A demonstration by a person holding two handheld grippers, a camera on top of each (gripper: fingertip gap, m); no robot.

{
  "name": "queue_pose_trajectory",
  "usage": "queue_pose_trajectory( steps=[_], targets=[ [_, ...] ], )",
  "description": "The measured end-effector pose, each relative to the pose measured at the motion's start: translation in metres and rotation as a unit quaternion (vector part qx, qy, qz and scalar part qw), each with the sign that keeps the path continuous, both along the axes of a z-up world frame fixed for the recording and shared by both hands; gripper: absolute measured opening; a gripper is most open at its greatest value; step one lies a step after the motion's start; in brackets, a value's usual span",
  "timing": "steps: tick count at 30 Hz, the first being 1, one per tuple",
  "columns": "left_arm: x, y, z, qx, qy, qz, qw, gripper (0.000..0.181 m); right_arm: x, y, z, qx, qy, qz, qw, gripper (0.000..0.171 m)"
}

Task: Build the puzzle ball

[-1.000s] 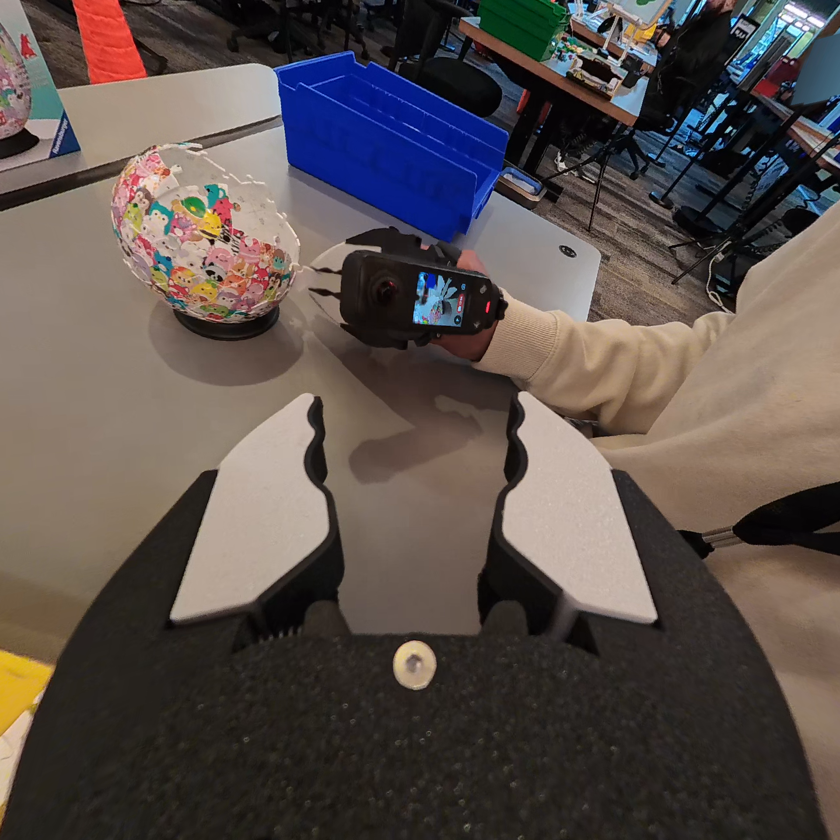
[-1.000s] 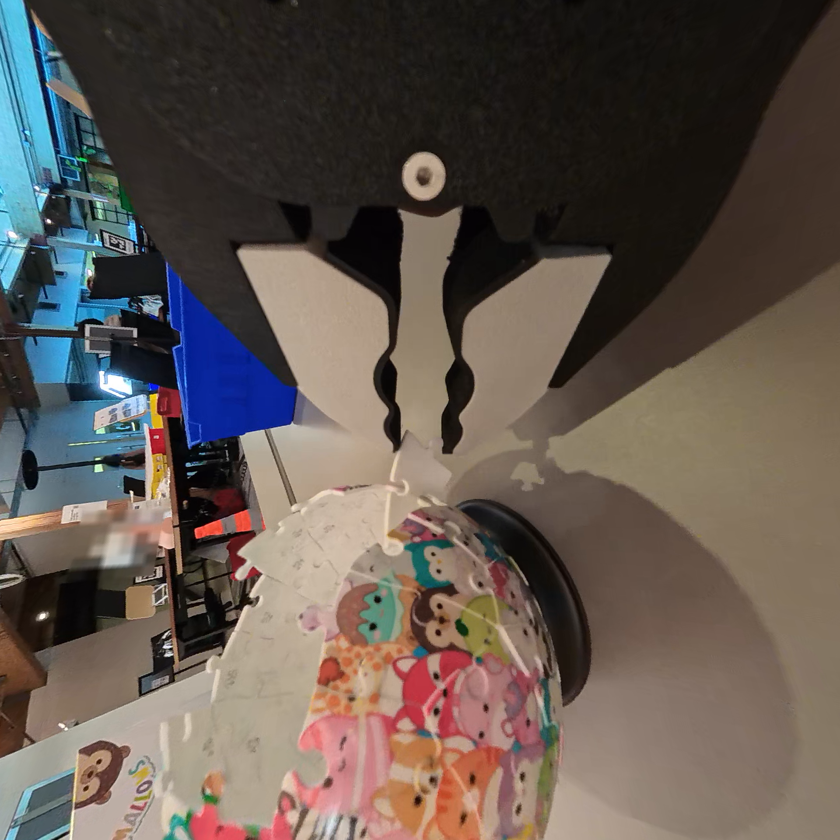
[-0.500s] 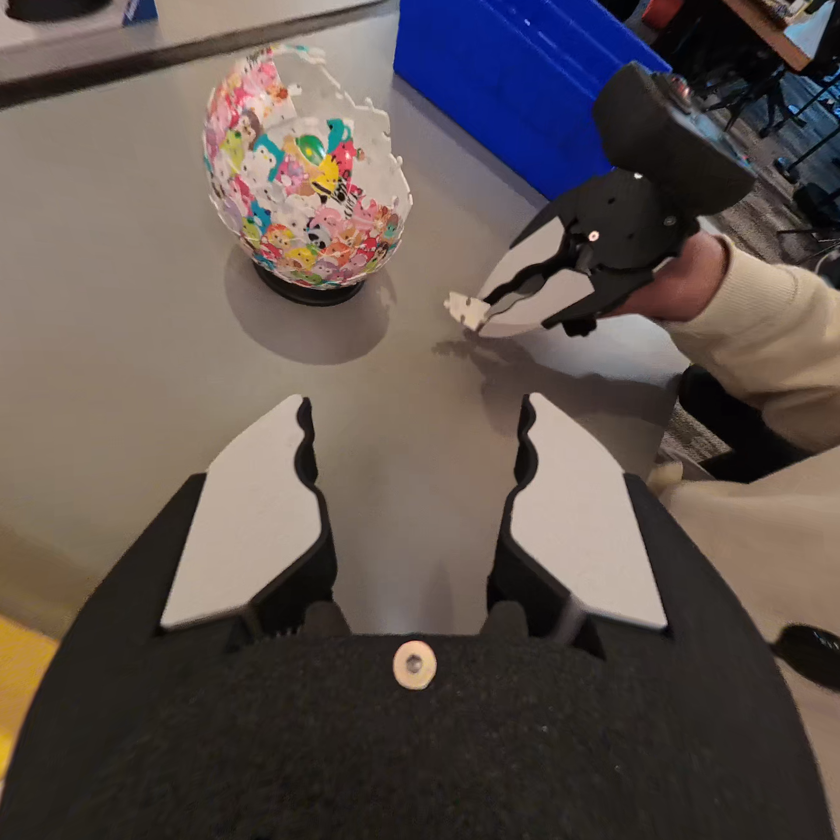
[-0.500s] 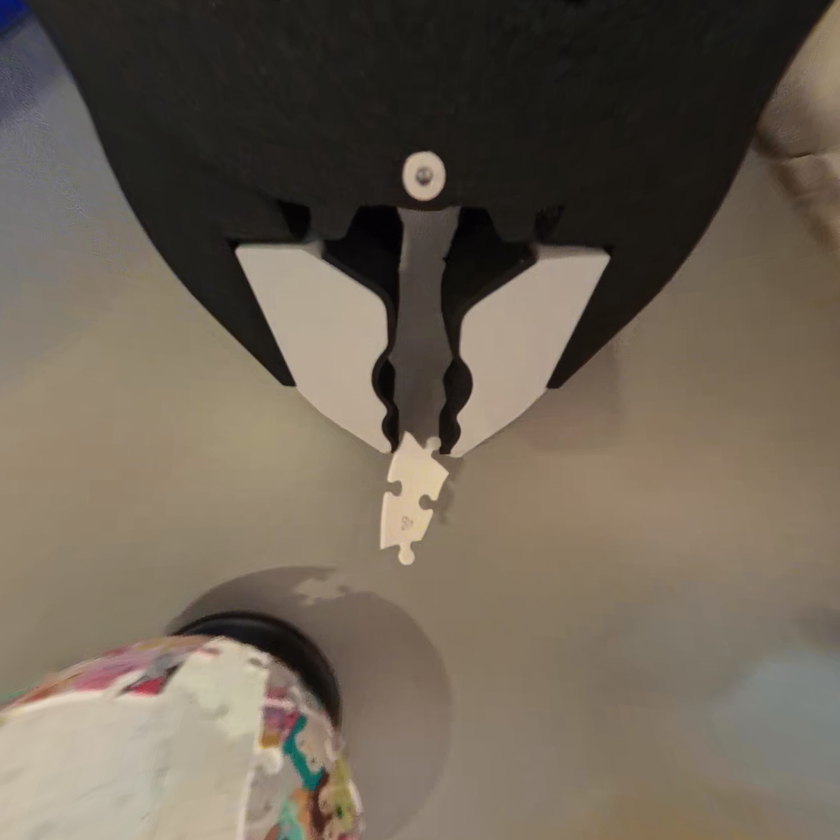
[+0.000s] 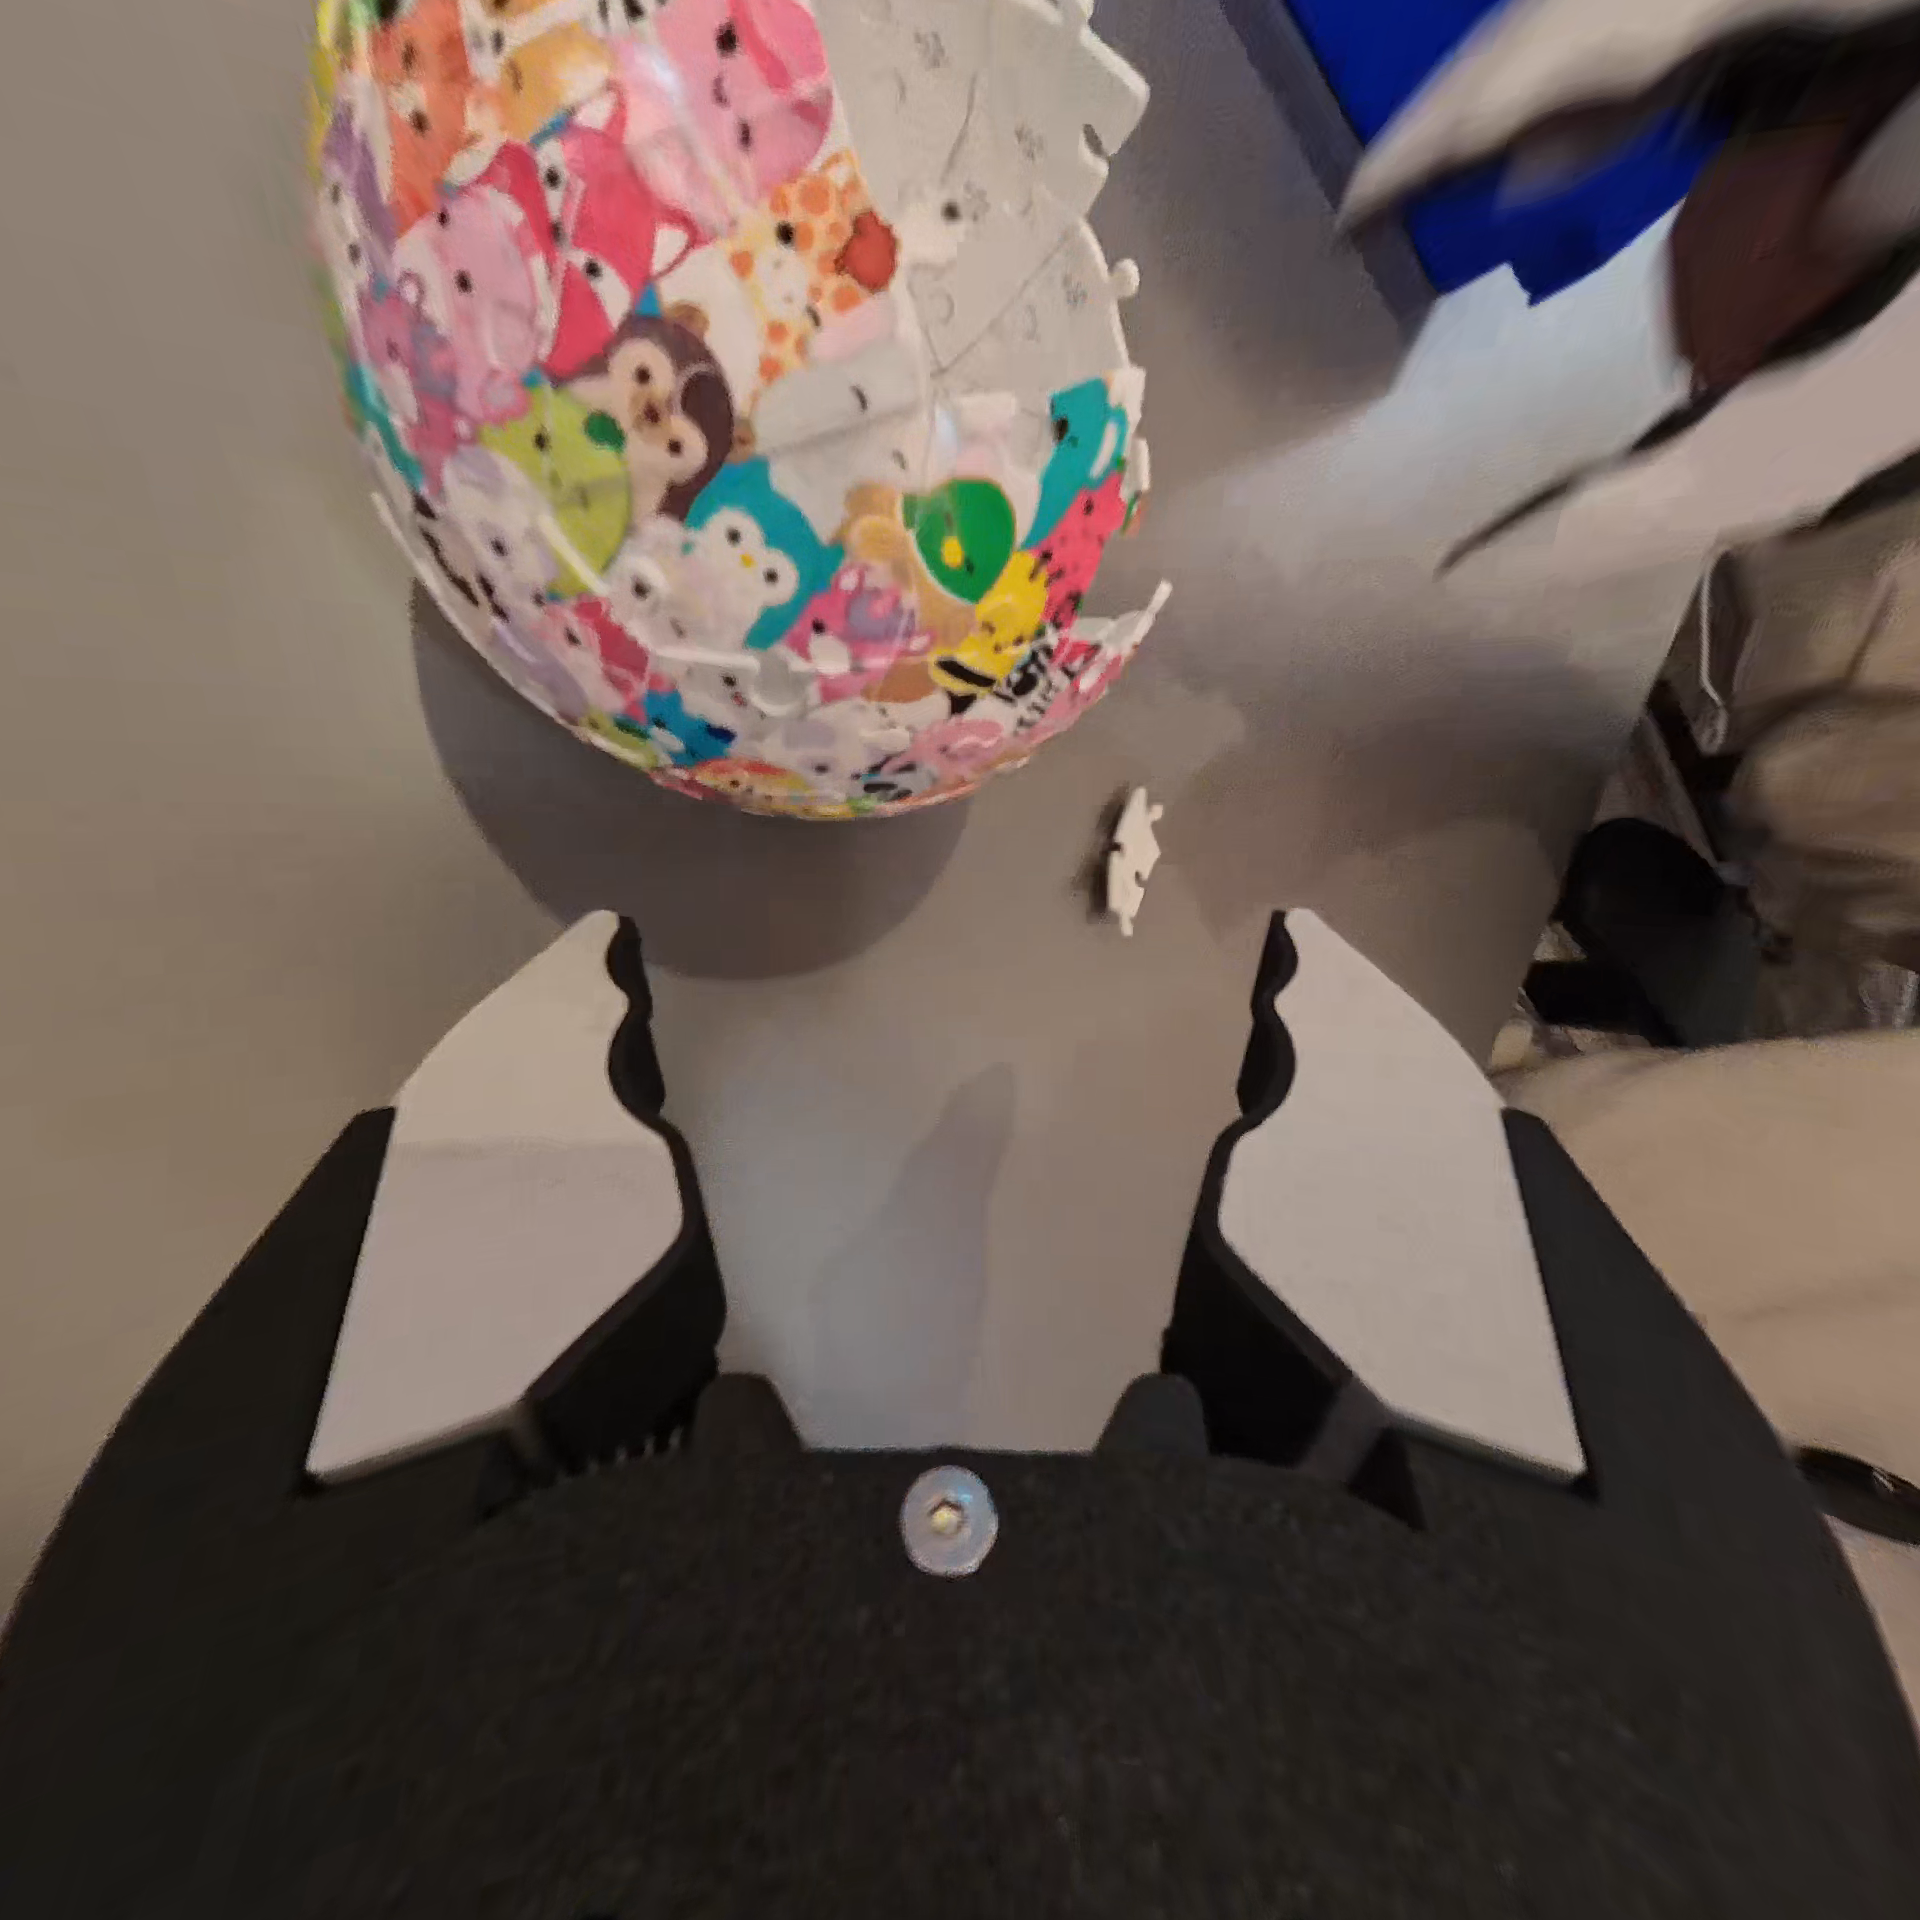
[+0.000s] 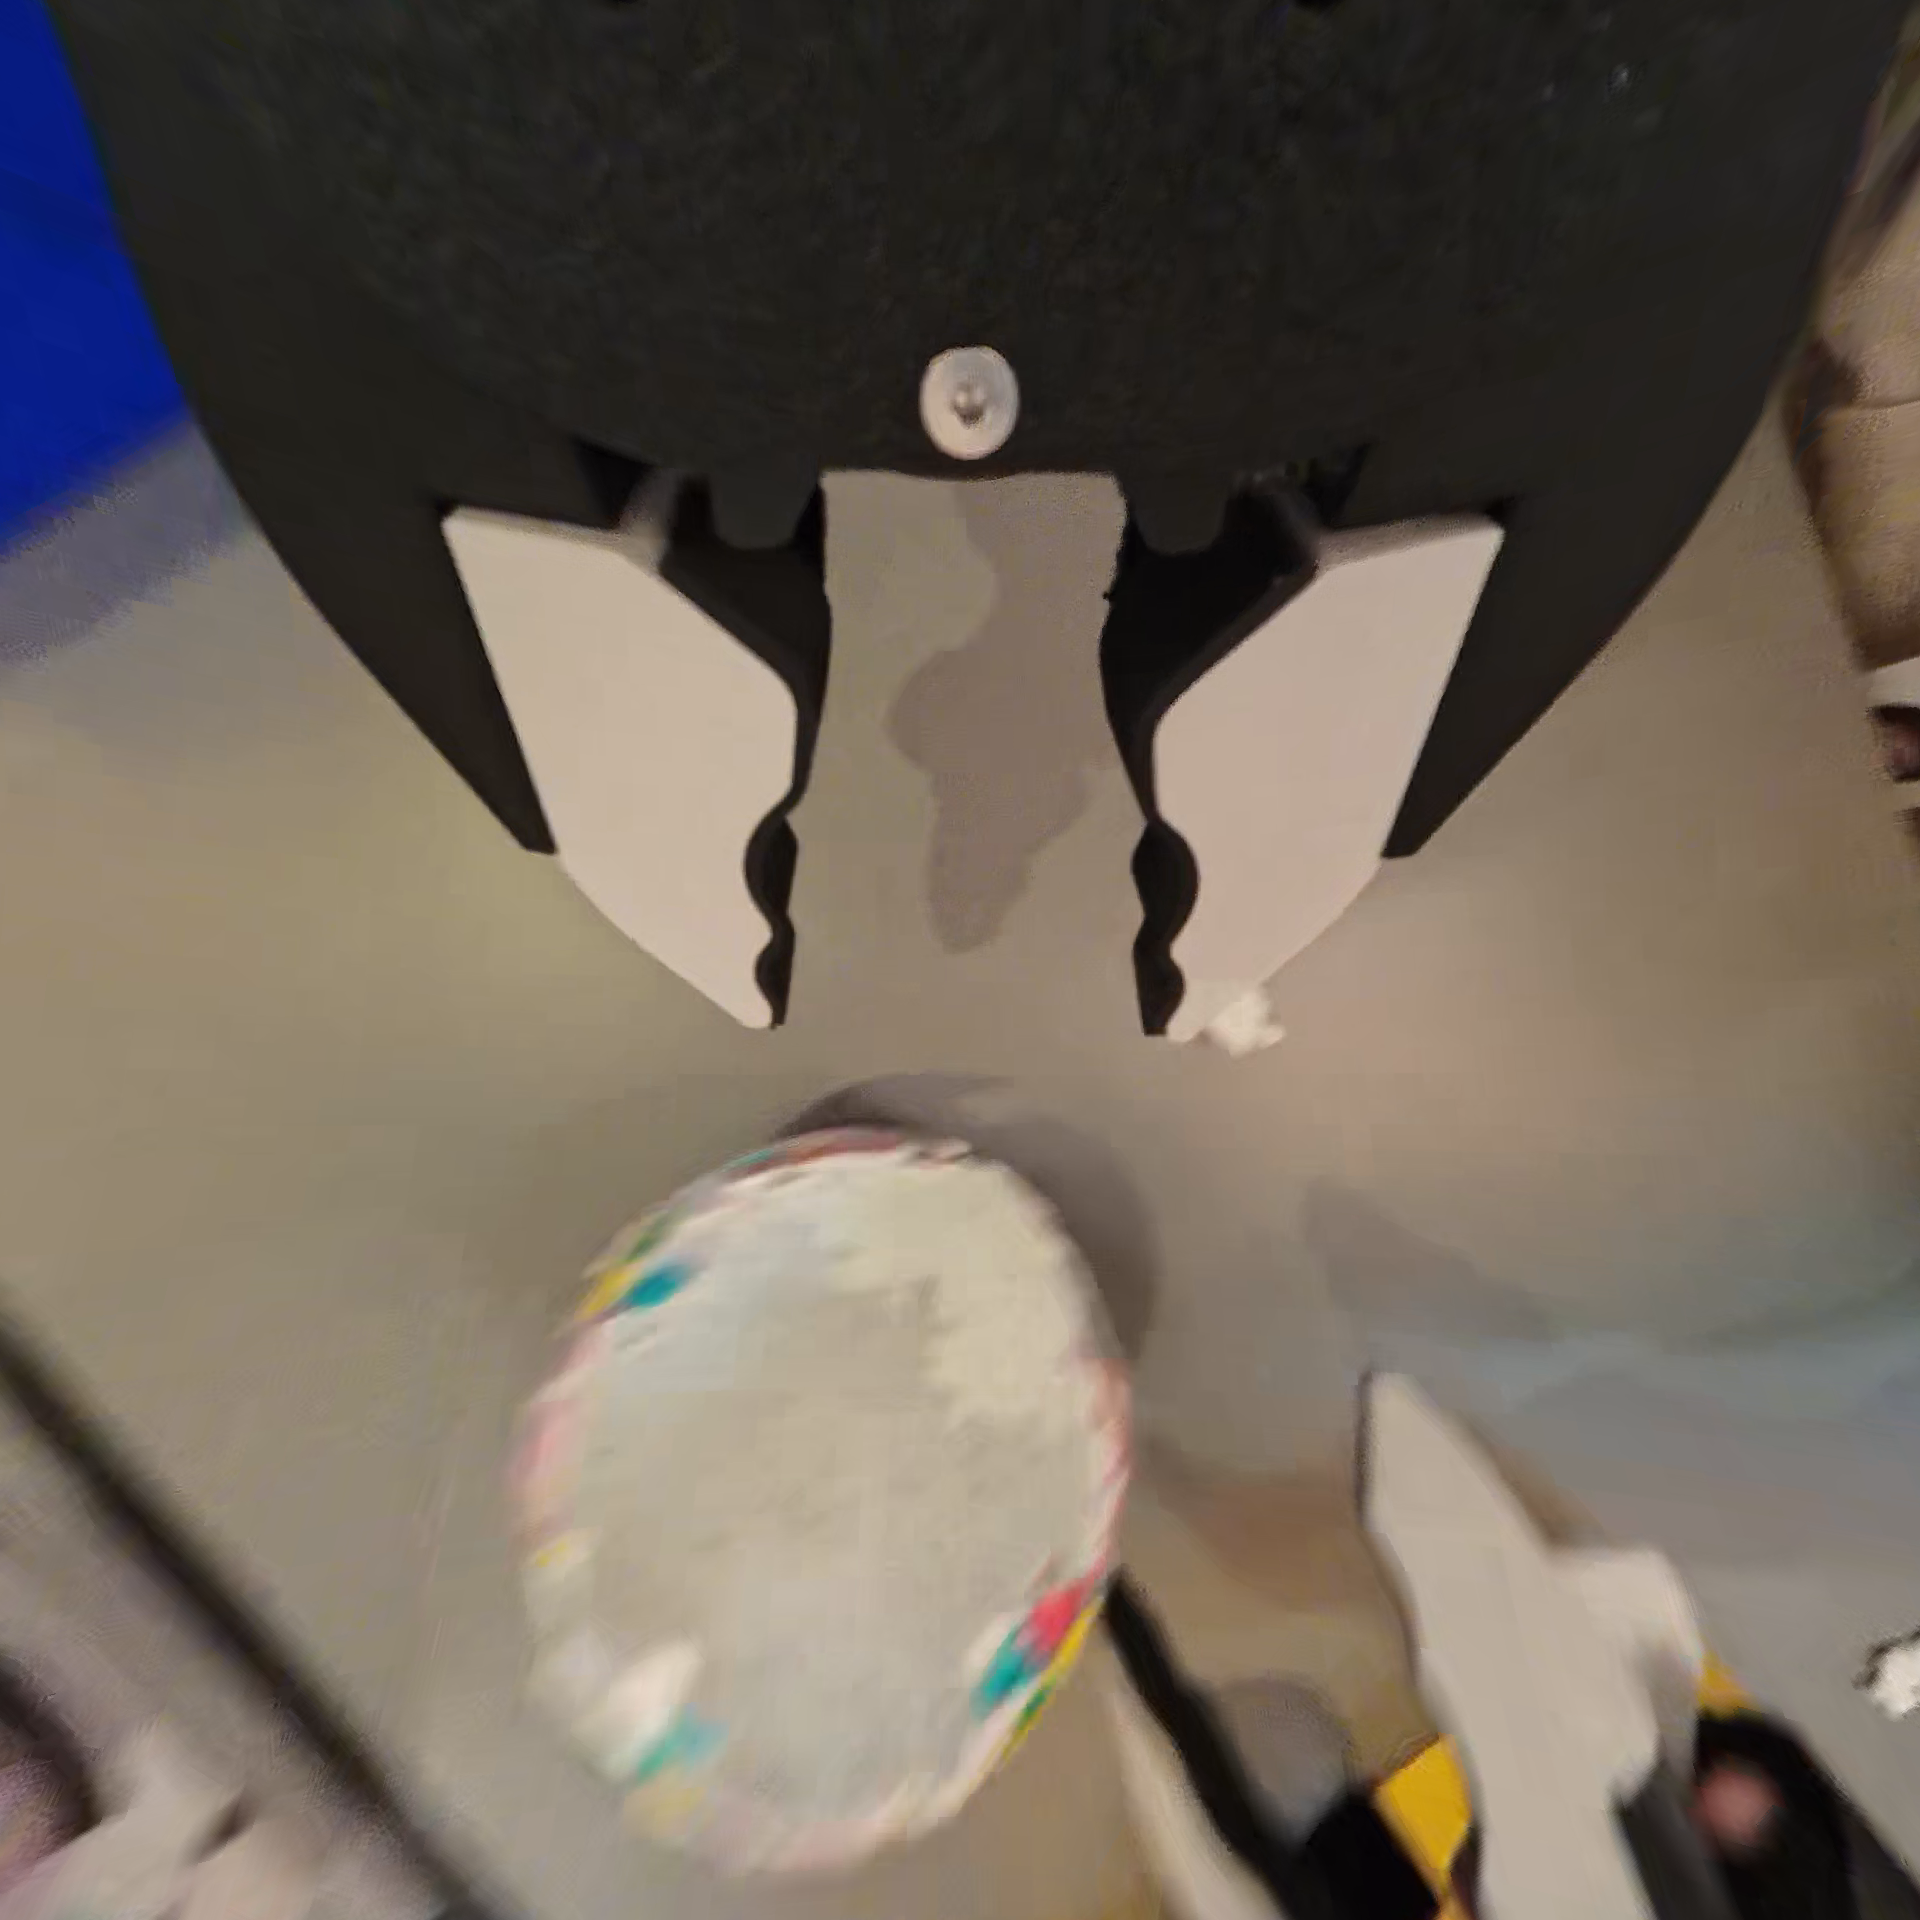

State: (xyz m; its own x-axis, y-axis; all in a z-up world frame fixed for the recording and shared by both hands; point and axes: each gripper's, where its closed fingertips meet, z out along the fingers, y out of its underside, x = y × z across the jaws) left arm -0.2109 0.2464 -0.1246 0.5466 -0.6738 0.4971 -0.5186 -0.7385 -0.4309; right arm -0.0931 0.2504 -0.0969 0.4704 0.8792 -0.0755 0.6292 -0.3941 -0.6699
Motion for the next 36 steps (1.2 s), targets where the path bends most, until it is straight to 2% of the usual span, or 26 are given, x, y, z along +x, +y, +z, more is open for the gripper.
queue_pose_trajectory(
  steps=[2,4,7,9,13,16,21,25,31,36],
  targets=[
    [0.005,0.003,-0.001,-0.024,0.002,-0.005,1.0,0.114,0.013,0.034,0.025,0.006,-0.024,-0.001,1.0,0.066],
    [0.01,0.003,-0.002,-0.044,0.01,-0.016,0.999,0.118,0.017,0.055,0.022,-0.028,-0.079,0.049,0.995,0.067],
    [0.016,0.001,-0.006,-0.049,0.042,-0.042,0.997,0.118,0.021,0.062,-0.004,-0.08,-0.19,0.179,0.962,0.068],
    [0.013,0.003,-0.013,-0.043,0.087,-0.062,0.993,0.118,0.02,0.067,-0.021,-0.068,-0.245,0.26,0.931,0.069],
    [0.006,0.011,-0.026,-0.03,0.145,-0.096,0.984,0.112,0.008,0.079,-0.061,-0.062,-0.285,0.343,0.893,0.069],
    [0.005,0.02,-0.03,-0.02,0.145,-0.099,0.984,0.108,-0.009,0.079,-0.075,-0.072,-0.234,0.359,0.901,0.069],
    [0.007,0.029,-0.033,-0.007,0.127,-0.089,0.988,0.107,-0.021,0.072,-0.075,-0.06,-0.171,0.372,0.911,0.074],
    [0.009,0.033,-0.034,0.01,0.123,-0.08,0.989,0.106,-0.022,0.076,-0.077,-0.013,-0.177,0.37,0.912,0.073],
    [0.003,0.041,-0.034,0.109,0.151,-0.064,0.98,0.105,-0.029,0.087,-0.072,0.104,-0.183,0.348,0.913,0.072],
    [0.0,0.048,-0.022,0.205,0.17,-0.035,0.963,0.104,-0.037,0.1,-0.061,0.234,-0.204,0.312,0.898,0.071]
  ],
)
